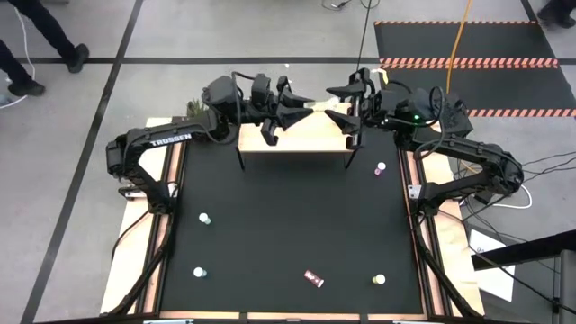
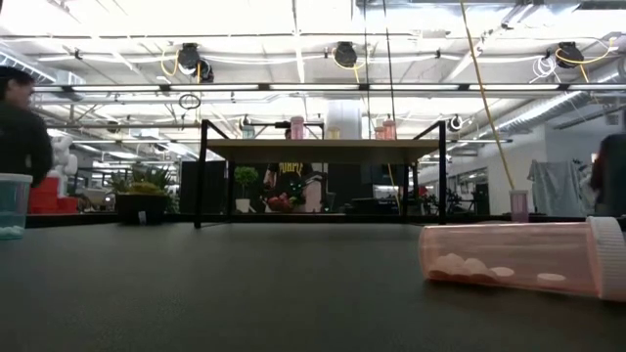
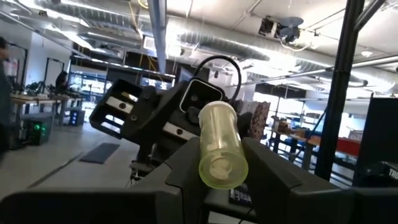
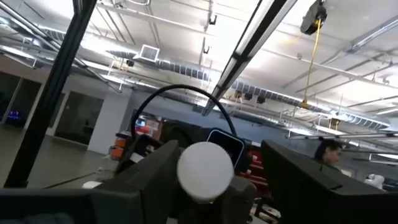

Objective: Pick and place medicine bottles onto shelf by color
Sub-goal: Adjust the yellow pill bottle on the shelf

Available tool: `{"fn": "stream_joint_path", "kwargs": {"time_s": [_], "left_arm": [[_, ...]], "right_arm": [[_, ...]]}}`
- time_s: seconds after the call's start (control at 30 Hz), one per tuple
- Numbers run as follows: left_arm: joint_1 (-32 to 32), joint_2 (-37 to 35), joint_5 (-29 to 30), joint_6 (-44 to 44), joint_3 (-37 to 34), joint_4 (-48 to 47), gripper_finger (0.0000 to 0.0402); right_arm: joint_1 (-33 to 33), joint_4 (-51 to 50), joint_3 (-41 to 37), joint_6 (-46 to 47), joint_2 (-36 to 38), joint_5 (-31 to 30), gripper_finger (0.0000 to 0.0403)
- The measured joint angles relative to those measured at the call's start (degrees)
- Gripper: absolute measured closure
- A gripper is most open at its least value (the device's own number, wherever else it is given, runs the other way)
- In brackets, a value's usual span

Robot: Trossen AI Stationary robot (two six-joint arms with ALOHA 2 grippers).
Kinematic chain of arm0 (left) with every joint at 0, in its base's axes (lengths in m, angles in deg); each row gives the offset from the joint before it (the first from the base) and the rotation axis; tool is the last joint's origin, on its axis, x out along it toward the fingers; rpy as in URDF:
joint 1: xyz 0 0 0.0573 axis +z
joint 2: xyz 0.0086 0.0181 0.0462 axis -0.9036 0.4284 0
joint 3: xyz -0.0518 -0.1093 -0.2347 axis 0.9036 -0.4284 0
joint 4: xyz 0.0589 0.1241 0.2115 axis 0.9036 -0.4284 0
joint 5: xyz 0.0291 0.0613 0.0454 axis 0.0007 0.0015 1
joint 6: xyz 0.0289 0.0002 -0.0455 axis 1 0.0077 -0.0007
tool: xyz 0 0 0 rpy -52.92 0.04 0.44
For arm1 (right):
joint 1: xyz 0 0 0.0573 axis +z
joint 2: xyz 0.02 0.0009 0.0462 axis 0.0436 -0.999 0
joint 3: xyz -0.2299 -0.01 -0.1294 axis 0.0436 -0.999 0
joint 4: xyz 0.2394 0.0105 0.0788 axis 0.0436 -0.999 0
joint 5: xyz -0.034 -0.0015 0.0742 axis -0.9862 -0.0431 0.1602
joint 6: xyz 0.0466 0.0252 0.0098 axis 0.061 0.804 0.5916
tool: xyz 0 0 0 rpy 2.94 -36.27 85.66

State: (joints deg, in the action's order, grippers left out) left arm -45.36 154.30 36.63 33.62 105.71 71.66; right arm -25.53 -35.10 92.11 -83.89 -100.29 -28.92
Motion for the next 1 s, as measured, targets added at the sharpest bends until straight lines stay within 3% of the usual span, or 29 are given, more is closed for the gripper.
{"fn": "stream_joint_path", "kwargs": {"time_s": [0.63, 1.0], "left_arm": [[0.15, 0.13, -0.99, -0.47, 0.0, 2.82, 0.0289], [0.12, 0.09, -1.14, 0.01, 0.04, 0.46, 0.0289]], "right_arm": [[-0.11, 0.05, 0.01, 2.14, 0.19, 1.56, 0.0268], [-0.13, 0.15, 0.01, 3.49, 0.19, 1.59, 0.0259]]}}
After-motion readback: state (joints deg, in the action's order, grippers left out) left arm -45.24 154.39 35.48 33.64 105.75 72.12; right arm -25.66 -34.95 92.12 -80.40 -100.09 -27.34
